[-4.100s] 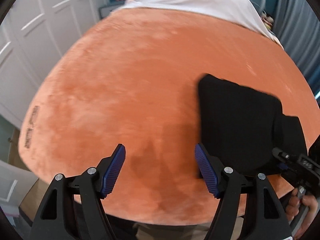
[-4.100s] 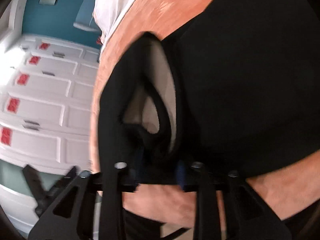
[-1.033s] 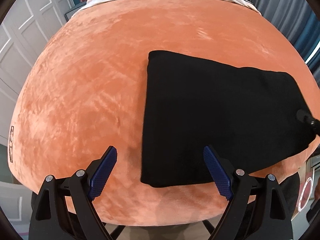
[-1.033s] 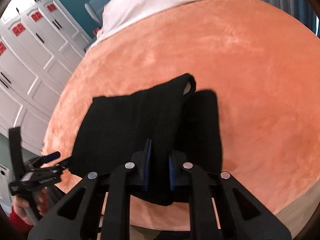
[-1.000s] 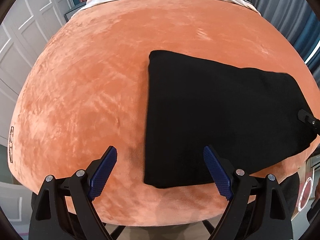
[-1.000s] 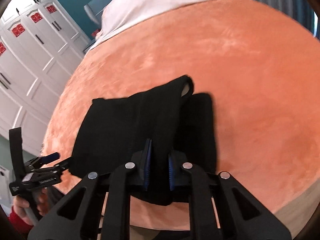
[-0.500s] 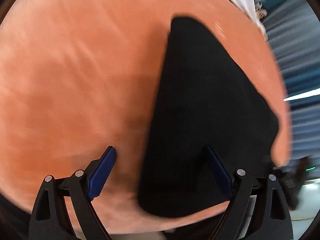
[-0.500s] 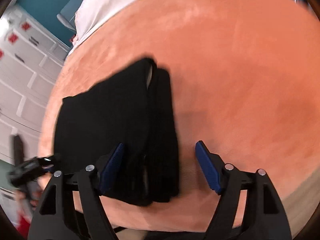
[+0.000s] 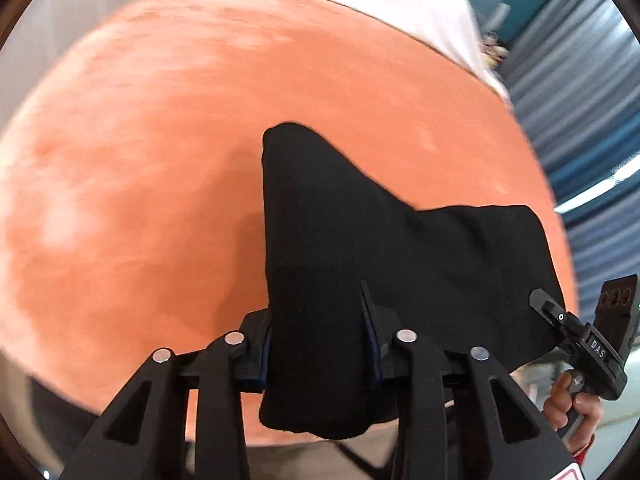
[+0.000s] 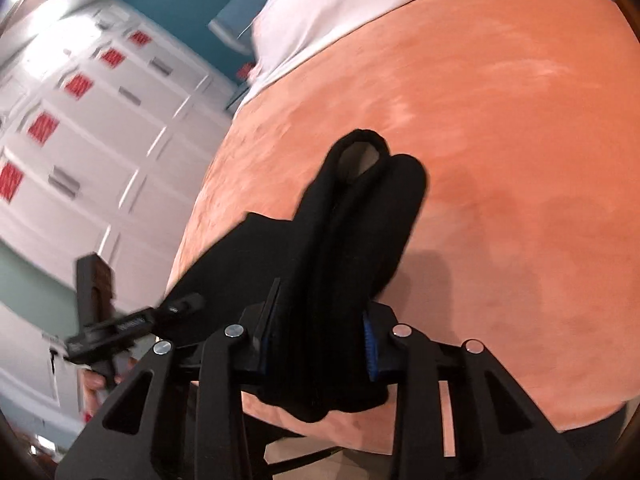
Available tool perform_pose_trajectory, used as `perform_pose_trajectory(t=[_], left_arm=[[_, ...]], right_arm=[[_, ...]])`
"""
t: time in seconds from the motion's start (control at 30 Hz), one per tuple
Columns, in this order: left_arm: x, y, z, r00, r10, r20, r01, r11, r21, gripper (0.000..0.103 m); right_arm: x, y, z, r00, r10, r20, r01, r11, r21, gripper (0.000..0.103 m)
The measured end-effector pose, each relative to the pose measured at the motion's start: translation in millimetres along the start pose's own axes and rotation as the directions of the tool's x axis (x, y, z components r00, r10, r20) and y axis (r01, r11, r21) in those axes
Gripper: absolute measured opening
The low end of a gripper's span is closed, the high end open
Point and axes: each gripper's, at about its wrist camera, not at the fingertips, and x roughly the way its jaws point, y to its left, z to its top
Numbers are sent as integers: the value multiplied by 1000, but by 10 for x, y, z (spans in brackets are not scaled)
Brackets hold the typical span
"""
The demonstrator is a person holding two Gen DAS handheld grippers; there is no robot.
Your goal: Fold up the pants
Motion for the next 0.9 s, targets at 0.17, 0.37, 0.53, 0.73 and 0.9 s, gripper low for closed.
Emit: perform_pose_trajectory(t=[0.17, 0.37, 0.53, 0.73, 0.9], left_arm=[[296, 266, -434, 951, 307, -30, -305, 951, 43, 42], [-132, -366, -457, 891, 388, 235, -425, 895, 134, 58], [256, -651, -273, 918, 355, 175, -385, 904, 184, 61], [493, -416, -283, 915, 384, 122, -403, 890, 214, 61], [602, -291, -246, 917, 388, 96, -400, 893, 206, 61]], right_arm=[[512, -299, -369, 988, -124, -89, 134, 984, 114, 52], [-3, 596, -170, 932, -341, 125, 362, 903, -231, 5], [769, 675, 174, 920, -384, 79, 385, 845, -371, 2], [891, 555, 283, 921, -389, 21, 384, 898, -216, 1], [1144, 474, 222, 849, -529, 6, 502, 802, -323, 0]])
